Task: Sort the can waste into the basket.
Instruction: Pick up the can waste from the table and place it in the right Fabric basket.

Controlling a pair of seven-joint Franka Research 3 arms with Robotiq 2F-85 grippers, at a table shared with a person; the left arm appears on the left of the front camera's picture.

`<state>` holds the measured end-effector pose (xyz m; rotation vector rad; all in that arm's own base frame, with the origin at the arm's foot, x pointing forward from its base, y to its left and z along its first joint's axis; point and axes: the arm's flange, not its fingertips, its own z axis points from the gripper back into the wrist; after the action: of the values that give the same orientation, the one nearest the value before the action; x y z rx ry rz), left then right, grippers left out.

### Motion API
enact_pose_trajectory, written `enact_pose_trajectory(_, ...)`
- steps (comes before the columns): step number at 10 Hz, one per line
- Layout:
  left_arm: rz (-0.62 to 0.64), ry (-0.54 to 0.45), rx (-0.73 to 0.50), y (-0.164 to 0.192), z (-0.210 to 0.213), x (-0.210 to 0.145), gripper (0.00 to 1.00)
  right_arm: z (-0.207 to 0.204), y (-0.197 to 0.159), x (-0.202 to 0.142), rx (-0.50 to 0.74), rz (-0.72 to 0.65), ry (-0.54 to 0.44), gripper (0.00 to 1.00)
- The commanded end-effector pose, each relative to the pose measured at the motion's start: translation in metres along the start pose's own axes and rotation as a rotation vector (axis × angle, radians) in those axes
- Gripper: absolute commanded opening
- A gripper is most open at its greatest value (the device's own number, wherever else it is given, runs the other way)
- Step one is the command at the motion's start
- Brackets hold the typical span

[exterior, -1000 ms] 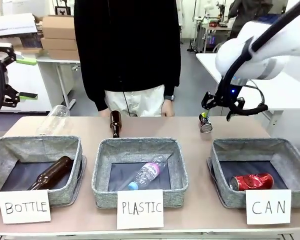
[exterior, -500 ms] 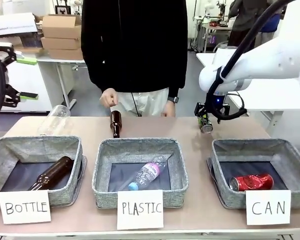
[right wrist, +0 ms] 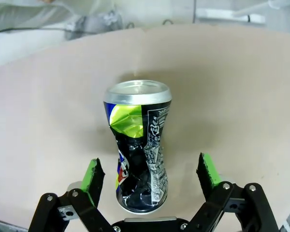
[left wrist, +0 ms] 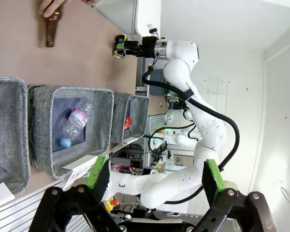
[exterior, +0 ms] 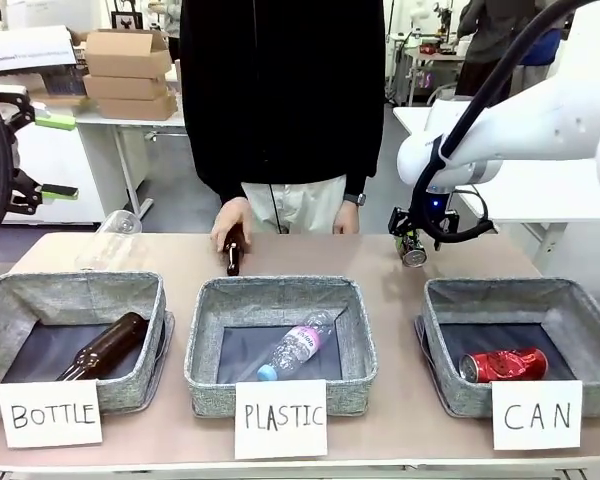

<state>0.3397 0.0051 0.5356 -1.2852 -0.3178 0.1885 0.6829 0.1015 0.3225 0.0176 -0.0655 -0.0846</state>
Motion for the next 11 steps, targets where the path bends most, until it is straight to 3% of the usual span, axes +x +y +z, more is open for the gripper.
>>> enact_pose_trajectory(1,0.005,0.0,-0.023,-0.0034,-0.0003,0.0002,1.0,-0.0037,0.0027,-0.0009,-0.001,-0.03,-0.013,1.0)
enact_pose_trajectory(2,0.005,0.0,-0.023,-0.0034,-0.0003,0.0002,1.0,-0.0045,0.0021,-0.0016,-0.013,-0.032,-0.01,0.4)
enact_pose_trajectory(3,0.005,0.0,-0.023,-0.0034,-0.0003,0.0002,1.0,-0.0051,0.0024,-0.0015,-0.008,-0.029,-0.006,0.4)
enact_pose_trajectory(4,0.005,0.0,-0.023,-0.0034,-0.0003,0.0002,1.0,-0.0069,0.0043,-0.0038,-0.003,-0.021,-0.016,0.0)
enact_pose_trajectory(5,0.005,0.0,-0.023,-0.0034,-0.0003,0.0002,1.0,-0.0085,0.006,-0.0052,-0.01,-0.017,-0.017,0.37)
enact_pose_trajectory(6,0.005,0.0,-0.023,-0.0034,-0.0003,0.0002,1.0,-0.0107,0.0059,-0.0053,-0.025,-0.019,-0.017,0.0)
enact_pose_trajectory(11,0.005,0.0,-0.023,-0.0034,-0.0003,0.0002,1.0,-0.0119,0.0012,-0.0065,-0.016,-0.03,-0.004,0.0)
